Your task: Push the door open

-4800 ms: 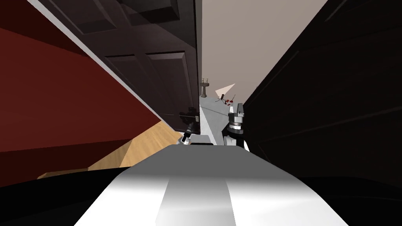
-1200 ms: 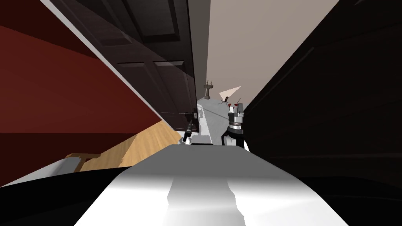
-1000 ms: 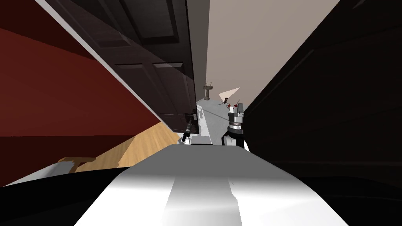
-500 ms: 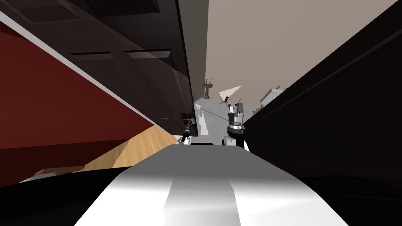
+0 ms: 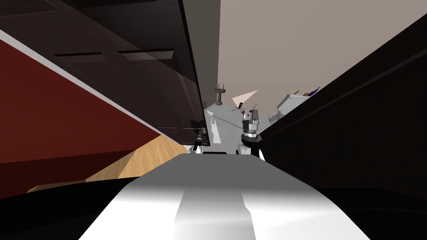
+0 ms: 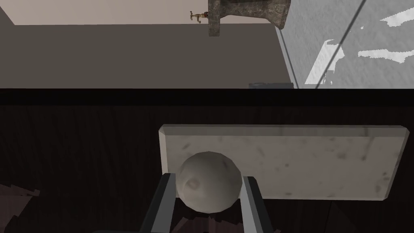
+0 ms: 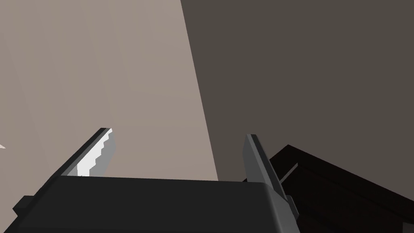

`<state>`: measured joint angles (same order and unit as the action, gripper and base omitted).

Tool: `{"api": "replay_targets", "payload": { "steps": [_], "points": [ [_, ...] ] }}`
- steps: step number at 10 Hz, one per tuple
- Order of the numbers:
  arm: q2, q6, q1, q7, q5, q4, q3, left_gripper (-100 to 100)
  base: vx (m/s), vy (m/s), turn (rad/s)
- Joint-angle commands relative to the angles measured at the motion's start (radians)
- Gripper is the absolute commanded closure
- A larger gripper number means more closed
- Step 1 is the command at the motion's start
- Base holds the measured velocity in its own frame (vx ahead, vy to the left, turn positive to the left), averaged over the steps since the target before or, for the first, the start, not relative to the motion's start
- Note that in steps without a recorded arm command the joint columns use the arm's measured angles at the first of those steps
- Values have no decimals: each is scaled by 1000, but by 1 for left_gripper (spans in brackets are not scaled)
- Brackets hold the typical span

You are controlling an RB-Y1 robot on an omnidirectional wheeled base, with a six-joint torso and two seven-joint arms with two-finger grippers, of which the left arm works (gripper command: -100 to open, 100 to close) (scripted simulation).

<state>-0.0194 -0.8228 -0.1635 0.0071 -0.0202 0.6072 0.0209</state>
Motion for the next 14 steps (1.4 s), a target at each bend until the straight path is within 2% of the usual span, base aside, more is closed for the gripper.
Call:
{"api": "replay_targets", "payload": {
  "steps": [1,4,5,8,10,11,12,13,14],
  "points": [
    [0,0,1,0,0,0,0,100,-20,7,-8],
    [0,0,1,0,0,0,0,100,-6,1,1],
    [-15,5,0,-15,10,-1,-17,100,116,-44,54],
    [-23,9,-3,-37,27,0,-46,100,194,-43,67],
    [-18,12,-6,-55,40,1,-67,100,179,-47,53],
    [-18,12,-6,-55,40,1,-67,100,146,-40,54],
    [-4,15,-8,-72,52,2,-89,100,221,-37,191],
    [-11,10,-16,-67,59,-11,-45,-100,85,6,252],
    [-12,8,-20,-69,70,-18,-24,-100,-70,82,199]
  ]
}}
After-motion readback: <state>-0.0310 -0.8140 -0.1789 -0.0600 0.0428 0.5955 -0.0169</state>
